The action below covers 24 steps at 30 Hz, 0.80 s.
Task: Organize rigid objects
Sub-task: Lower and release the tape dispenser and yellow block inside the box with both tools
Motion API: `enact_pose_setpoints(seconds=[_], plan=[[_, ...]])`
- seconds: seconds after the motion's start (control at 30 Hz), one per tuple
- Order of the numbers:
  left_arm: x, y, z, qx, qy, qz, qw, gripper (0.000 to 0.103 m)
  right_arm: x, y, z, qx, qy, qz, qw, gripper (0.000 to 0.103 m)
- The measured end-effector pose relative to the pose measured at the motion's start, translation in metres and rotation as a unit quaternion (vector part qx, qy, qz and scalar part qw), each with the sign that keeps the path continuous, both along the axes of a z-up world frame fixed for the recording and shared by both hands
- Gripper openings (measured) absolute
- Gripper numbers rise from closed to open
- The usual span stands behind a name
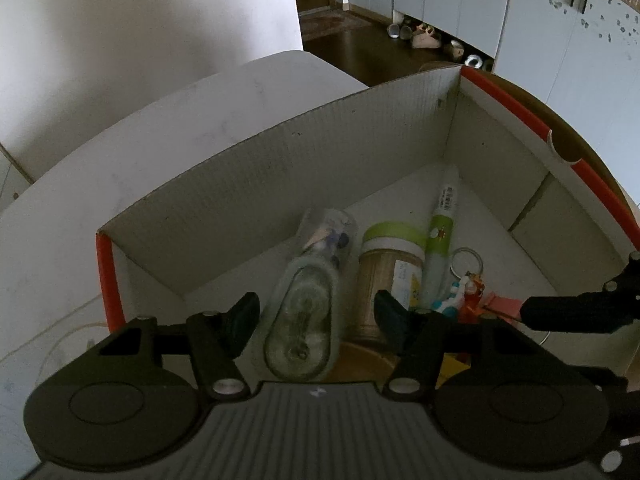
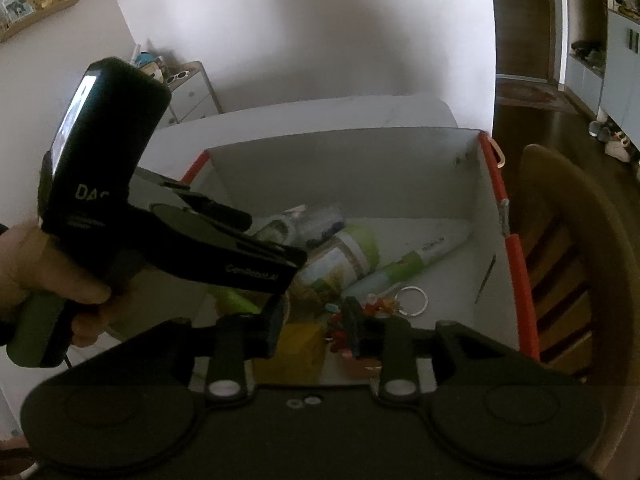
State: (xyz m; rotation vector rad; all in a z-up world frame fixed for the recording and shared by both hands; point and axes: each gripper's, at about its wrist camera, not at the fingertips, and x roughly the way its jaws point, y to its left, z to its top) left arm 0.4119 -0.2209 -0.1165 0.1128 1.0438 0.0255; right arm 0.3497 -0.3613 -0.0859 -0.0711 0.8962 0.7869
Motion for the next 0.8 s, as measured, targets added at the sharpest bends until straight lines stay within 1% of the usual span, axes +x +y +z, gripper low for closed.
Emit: enact_pose_setpoints(seconds=[0.2, 0.4, 0.53, 0.67, 0.8], plan=[[-0.006, -0.003, 0.002, 0.001, -0.01, -0.001, 1.0, 0.063, 0.0, -0.004, 0.003, -0.001, -0.007, -0.003, 1.0, 0.049], [-0.021, -0.005, 0.011, 0.001, -0.024, -0.01, 0.9997, 0.064, 0.002, -0.011, 0.005, 0.001, -0.01, -0.003, 1.0, 0.057], [-0.03, -0.001, 0.021, -0.009, -0.035, -0.006, 0.9993, 0.065, -0.002, -0.01, 0.009, 0.006, -0.016, -0.001, 1.0, 0.062], [-0.04, 0.005, 0.033, -0.02, -0.052, 0.0, 0.9985, 0.065, -0.01, -0.011, 0.018, 0.012, -0.023, 0.002, 1.0, 0.065], [-0.053, 0.008, 0.045, -0.037, -0.066, 0.003, 0.9971, 0.066, -0.02, -0.011, 0.027, 0.017, -0.035, 0.006, 0.999, 0.071]])
